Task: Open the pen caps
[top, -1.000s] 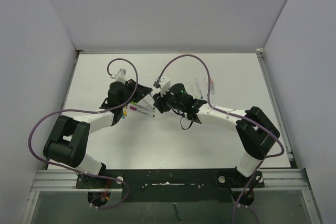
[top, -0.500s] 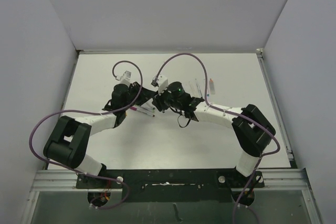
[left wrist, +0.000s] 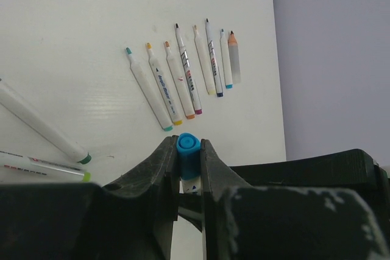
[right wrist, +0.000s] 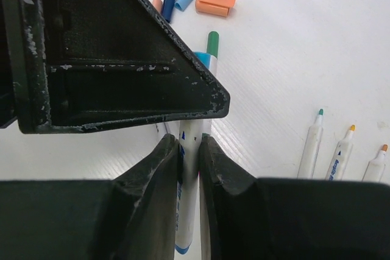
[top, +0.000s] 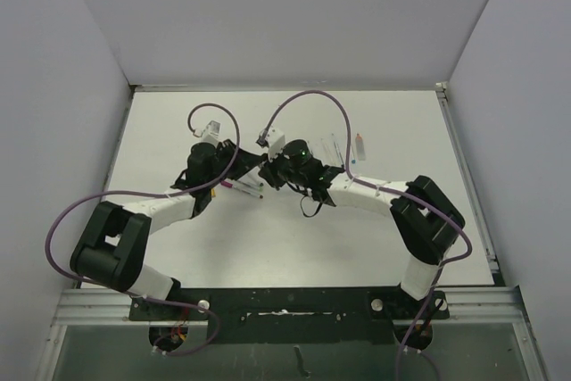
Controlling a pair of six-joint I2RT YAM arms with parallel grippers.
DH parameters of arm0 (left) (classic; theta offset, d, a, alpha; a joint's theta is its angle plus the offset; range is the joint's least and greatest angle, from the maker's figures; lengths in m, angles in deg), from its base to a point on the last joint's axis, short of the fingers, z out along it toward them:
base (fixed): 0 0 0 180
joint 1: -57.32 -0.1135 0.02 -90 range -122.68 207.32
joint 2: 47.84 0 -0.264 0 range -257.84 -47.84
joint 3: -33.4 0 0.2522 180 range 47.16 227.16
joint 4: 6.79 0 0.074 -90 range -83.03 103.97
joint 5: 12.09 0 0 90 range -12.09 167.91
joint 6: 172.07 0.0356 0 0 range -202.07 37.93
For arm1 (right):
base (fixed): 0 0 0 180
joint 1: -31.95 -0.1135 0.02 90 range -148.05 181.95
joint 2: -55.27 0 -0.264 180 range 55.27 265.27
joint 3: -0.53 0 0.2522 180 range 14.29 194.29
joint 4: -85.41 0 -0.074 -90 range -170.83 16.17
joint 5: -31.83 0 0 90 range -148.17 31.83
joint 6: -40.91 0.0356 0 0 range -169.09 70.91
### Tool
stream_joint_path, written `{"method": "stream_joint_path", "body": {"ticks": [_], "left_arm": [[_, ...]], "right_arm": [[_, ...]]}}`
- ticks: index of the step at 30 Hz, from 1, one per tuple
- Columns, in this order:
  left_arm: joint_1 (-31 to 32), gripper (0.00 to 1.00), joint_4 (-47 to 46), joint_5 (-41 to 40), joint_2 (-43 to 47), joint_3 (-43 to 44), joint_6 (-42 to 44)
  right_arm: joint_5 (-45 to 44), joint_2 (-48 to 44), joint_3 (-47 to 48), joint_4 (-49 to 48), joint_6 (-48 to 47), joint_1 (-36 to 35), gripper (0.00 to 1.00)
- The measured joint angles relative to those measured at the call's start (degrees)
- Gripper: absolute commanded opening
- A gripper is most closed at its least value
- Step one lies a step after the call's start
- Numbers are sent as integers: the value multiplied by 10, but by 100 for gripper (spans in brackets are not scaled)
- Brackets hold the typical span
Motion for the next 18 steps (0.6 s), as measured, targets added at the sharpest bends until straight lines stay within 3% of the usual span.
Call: {"method": "stream_joint_path", "body": {"ticks": [6,12,18], "left_arm": [[-30,0,23,56,-4,18,2],[-118,0,25,16,-41,82,13],[-129,0,30,16,-44,88,23]], "right_arm": [[-3,-13,-21,-28,9,0,0],[-3,-42,-63,17,12,0,0],[-14,-26,-40,47,8,10,0]]}}
